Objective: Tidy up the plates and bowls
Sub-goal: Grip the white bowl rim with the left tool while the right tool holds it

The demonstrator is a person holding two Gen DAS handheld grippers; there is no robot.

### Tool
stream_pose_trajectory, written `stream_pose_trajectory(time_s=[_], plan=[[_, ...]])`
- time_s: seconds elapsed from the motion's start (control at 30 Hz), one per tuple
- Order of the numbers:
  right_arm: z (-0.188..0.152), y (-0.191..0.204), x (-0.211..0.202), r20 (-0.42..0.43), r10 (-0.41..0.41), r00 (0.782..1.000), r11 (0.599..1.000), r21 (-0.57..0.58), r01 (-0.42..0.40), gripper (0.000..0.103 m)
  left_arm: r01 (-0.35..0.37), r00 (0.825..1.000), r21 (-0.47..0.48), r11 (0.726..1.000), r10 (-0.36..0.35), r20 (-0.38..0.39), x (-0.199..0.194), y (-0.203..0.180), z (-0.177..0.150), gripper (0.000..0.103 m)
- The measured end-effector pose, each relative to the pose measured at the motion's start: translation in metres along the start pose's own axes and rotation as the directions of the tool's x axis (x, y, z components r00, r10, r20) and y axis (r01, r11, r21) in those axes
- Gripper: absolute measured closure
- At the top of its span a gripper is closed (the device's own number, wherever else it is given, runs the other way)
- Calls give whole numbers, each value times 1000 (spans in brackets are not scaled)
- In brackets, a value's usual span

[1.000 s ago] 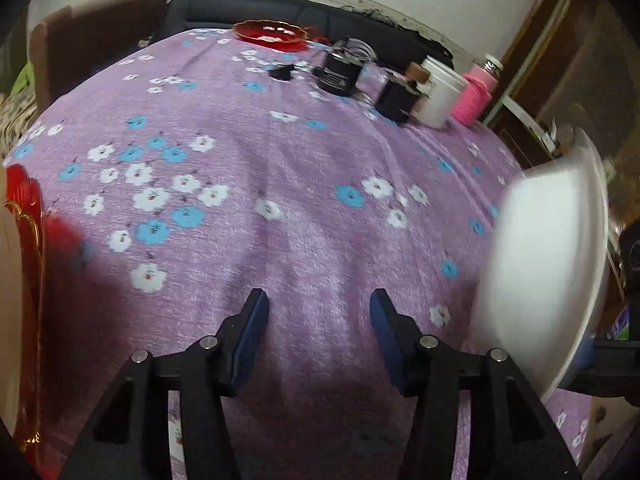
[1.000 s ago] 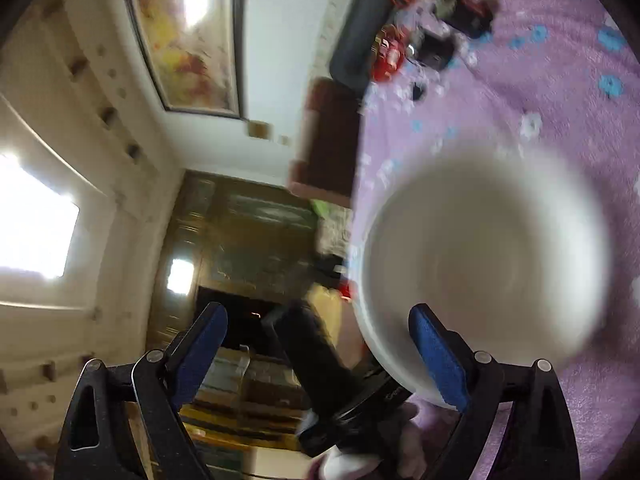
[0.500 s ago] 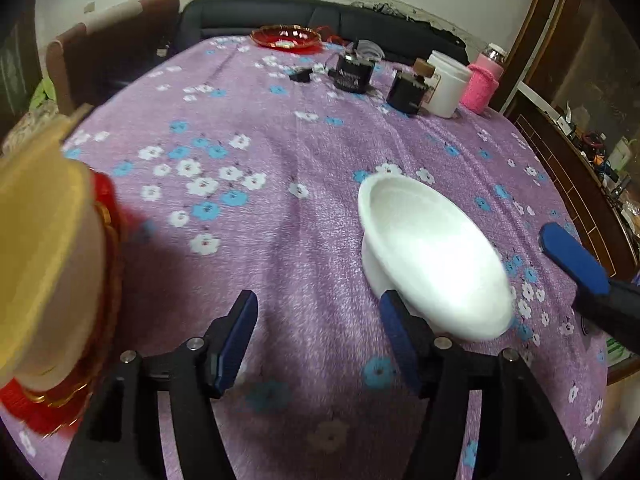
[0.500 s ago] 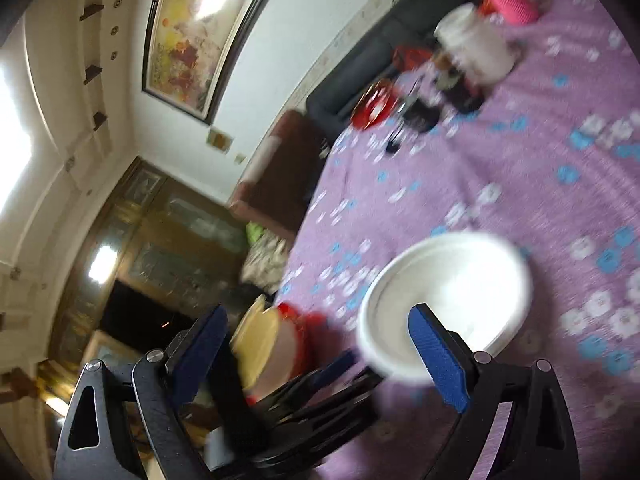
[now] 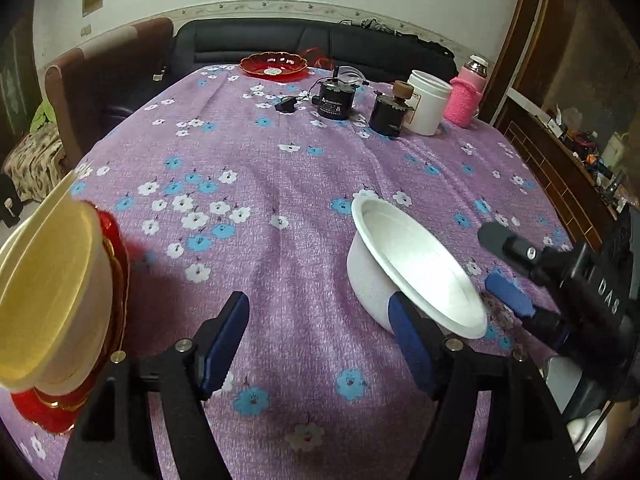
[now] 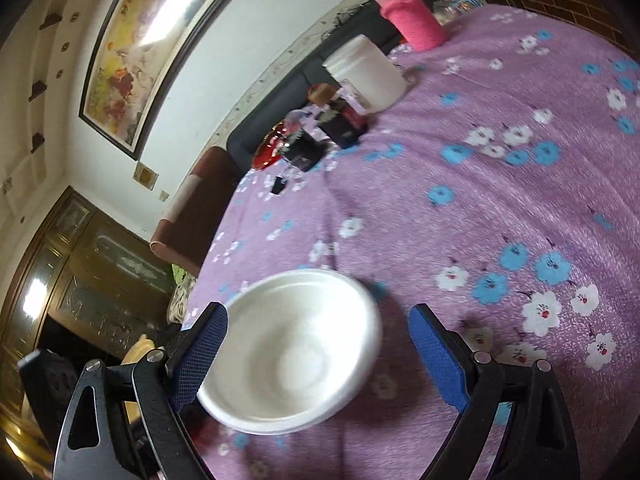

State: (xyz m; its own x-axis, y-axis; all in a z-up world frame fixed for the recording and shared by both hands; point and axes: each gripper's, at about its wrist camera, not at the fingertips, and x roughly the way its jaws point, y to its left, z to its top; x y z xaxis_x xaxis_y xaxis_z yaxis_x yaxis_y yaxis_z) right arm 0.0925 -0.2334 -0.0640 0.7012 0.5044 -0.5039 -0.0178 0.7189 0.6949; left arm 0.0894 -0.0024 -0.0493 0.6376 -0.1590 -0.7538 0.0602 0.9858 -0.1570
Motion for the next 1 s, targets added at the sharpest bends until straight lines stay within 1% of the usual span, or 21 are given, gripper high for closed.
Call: stream_pose_trajectory(time_s=[0.13,0.3,0.47,0.5,0.57,0.6,0.63,0.7,0.8,0.9,1.0], plan=[[2,-8,3,-11,0,1000,1000,8,0,8,-14,1000,-18,1000,14,0,8,-3,8,32],[1,-6,-3,10,-21,1000,1000,-9,22,8,-15,1000,-37,999,15,12,8,-5,13,32],[2,-13,-8,27,-21,999,1000,24,20,8,12,993,-104,995,0,116,-19,6,18,31],[3,-14,-9,31,-21,999,999,29,20,8,14,991,-111,994,2,135,-24,8,20,26],[2,-15,-8,29,-26,999,999,33,25,8,2,987,-114,993,16,158,-28,10,23,18],[2,-15,-7,25,-28,999,999,33,27,8,-6,987,-112,994,24,159,-28,10,25,18],[1,-14,-6,21,-31,999,999,31,31,8,-16,988,-110,994,33,150,-24,11,27,18],[0,-13,-4,17,-40,999,999,21,40,8,-20,994,-105,994,32,109,-12,11,29,18],[-2,-8,-2,18,-62,998,998,-7,62,8,-35,999,-87,996,37,26,16,9,30,18],[-6,-2,3,4,-82,997,996,-46,82,10,-36,999,-65,997,34,-26,39,4,28,18],[-11,4,12,-21,-103,994,991,-91,101,17,-35,996,-57,998,31,-79,60,2,26,18]])
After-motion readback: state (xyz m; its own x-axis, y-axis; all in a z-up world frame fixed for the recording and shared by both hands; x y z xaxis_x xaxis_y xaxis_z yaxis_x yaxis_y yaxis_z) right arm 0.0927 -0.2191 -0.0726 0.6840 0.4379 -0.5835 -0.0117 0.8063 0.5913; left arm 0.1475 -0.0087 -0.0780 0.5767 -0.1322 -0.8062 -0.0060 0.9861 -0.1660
